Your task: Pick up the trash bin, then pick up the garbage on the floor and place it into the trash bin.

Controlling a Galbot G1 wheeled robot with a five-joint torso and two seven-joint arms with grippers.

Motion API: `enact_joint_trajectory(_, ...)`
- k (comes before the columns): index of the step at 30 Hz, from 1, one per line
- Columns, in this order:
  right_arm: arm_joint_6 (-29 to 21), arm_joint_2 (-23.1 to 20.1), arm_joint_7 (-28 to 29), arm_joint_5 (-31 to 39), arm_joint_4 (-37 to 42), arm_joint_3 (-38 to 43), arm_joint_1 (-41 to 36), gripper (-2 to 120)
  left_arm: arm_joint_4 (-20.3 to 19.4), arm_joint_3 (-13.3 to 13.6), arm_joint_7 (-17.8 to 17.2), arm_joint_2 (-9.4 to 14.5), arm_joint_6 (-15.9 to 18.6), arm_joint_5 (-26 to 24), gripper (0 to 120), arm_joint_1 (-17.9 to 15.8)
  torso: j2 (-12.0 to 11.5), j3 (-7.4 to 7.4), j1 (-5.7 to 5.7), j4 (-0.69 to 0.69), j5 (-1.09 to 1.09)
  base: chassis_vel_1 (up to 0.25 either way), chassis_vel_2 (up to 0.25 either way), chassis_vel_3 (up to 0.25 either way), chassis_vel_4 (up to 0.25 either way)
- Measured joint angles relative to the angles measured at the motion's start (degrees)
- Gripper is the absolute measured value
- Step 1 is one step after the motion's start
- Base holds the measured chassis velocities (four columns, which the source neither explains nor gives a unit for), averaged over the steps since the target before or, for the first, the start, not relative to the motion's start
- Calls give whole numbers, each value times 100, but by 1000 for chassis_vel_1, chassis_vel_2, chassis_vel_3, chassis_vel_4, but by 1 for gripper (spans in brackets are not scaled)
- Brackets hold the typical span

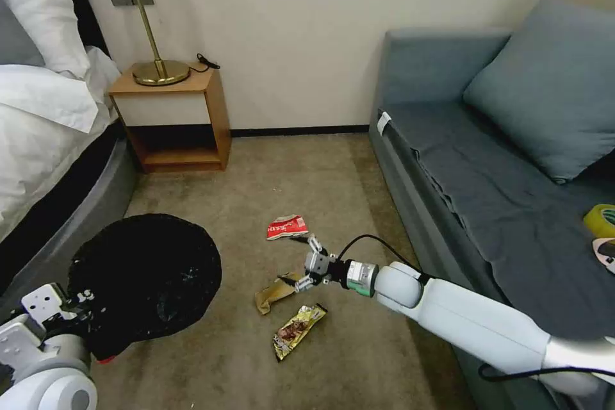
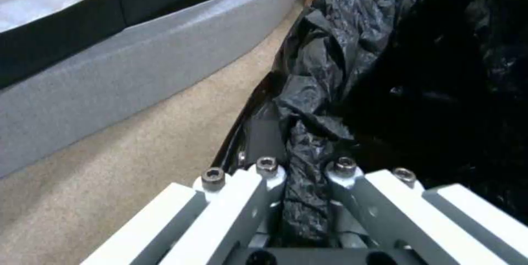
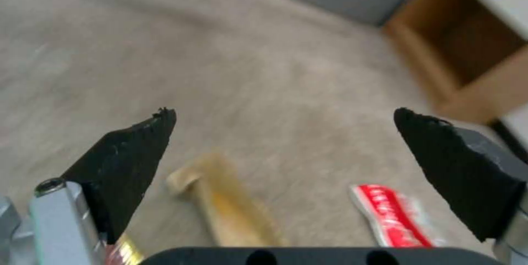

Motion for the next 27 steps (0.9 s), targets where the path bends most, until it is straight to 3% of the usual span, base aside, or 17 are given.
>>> enact_joint_trajectory(2,16,19,-97,-10,-56,-40,40,100,2,0,0,-1,0,3,3,0,0,0,0,0,-1,0,0,0,0)
enact_joint_trajectory(6,285,311,-1321,-26,-776,-667,525,100,32,-4,9,-26,-27,22,3,-2,0,0,0,0,-1,0,0,0,0)
enact_joint_trajectory(11,546,734,-1911,-254,-1569,-1085,785,100,33,-7,15,-53,-37,25,3,23,0,0,0,0,-1,0,0,0,0)
enact_joint_trajectory(17,651,1186,-2094,-380,-2094,-1292,839,100,33,-50,22,-54,-42,22,3,41,0,0,0,0,-1,0,0,0,0)
enact_joint_trajectory(19,739,1539,-2161,-544,-2456,-1339,790,100,33,-91,23,-48,-42,2,3,40,0,0,0,1,0,0,0,0,0)
enact_joint_trajectory(27,933,1993,-2324,-767,-3323,-1411,625,100,31,-177,33,-53,-57,-28,3,79,0,0,0,0,-2,0,0,0,0)
